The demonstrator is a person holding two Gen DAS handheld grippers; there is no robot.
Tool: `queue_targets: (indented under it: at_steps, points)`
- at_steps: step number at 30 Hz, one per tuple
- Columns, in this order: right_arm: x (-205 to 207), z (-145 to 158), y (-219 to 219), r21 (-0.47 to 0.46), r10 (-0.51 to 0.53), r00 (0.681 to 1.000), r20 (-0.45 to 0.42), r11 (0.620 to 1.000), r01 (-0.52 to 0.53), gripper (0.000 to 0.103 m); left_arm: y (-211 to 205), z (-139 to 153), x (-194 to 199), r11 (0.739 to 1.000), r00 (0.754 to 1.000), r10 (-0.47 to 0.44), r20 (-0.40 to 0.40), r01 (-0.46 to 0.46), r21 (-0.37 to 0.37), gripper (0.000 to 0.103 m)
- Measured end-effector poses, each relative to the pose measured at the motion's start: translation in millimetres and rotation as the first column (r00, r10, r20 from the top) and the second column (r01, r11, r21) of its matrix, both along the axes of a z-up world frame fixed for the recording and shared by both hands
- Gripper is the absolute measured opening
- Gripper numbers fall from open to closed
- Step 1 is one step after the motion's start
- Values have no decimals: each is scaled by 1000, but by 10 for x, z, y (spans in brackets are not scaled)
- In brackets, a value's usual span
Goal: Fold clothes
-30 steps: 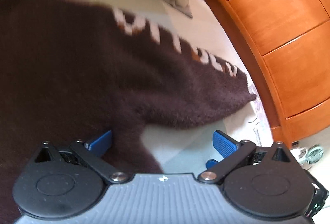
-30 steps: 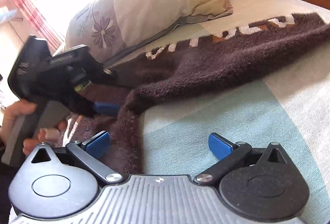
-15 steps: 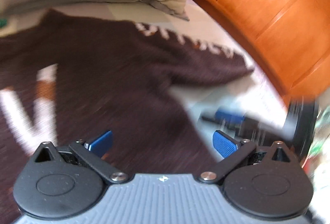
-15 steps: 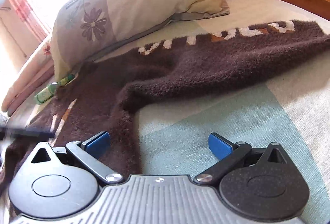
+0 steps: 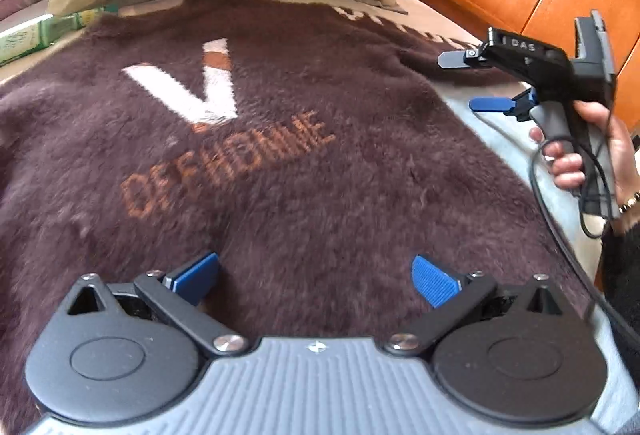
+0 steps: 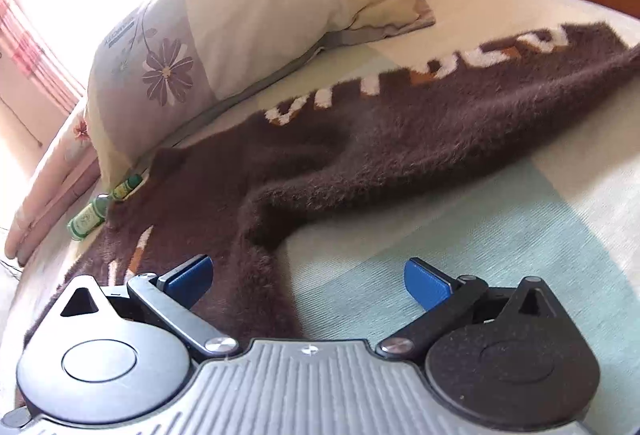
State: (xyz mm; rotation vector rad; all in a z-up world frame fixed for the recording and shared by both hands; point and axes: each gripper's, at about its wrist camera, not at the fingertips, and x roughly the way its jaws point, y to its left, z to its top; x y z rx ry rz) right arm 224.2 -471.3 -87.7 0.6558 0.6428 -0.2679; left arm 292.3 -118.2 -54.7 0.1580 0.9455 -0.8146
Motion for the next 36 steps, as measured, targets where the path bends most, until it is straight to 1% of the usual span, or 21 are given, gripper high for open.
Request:
queue_targets:
  at_steps: [2,4,5,7,8,9,12,13,17,20,22,24,26,28,30,34,36]
  points:
    - [-11,10,1,-1,-10,1000,-5,1000,10,103,21,47,9,1000,999,16,32,-15,-11,102]
    - [-18,23,19,22,-5,1000,-4,1000,5,103,43,42,79,998,995,57,76,-57,-9,102]
    - [-19,41,45,31,-1,1000,0,1000,1,103,43,-24,111,998,995,68,78,-67,-4,102]
    - [-27,114,148,10,10,1000,20,1000,-10,103,43,-155,171,996,993,87,85,-88,5,102]
    - [-31,151,205,-3,18,999,29,1000,-18,103,80,-191,126,997,988,72,137,-69,-22,102]
    - [-34,193,298,-38,43,998,37,998,-42,103,118,-241,80,997,983,66,172,-58,-47,102]
    - [-42,320,580,-142,123,991,55,983,-114,103,115,-247,61,1000,981,18,194,-13,-24,102]
    - [-47,352,697,-167,165,984,60,974,-153,103,115,-249,55,1000,980,2,201,2,-17,102]
    - [-28,428,1103,-208,319,946,48,930,-303,103,227,-258,55,998,981,-11,192,21,-51,102]
    - [-119,391,1359,-255,353,936,2,905,-341,103,298,-213,32,999,981,-22,191,30,-40,102]
    - [-295,249,1441,-265,274,960,-53,923,-278,103,374,-193,37,999,980,-10,199,17,-33,102]
    - [-469,87,1451,-227,245,965,-89,939,-259,103,486,-170,80,999,981,25,194,-20,-28,102]
    - [-643,-67,1466,-198,220,968,-123,950,-241,103,592,-129,122,997,983,65,174,-58,-45,102]
    - [-806,-121,1566,-304,254,959,-129,910,-282,103,667,-70,131,995,982,93,166,-84,-60,102]
    - [-875,-149,1710,-395,246,946,-210,864,-312,103,718,-15,126,992,979,117,168,-109,-60,102]
    - [-1049,-102,1821,-398,146,959,-241,887,-235,103,810,70,128,983,971,183,153,-179,-43,102]
    - [-1122,-83,1895,-403,97,960,-264,893,-201,103,858,115,97,984,973,177,150,-171,-50,102]
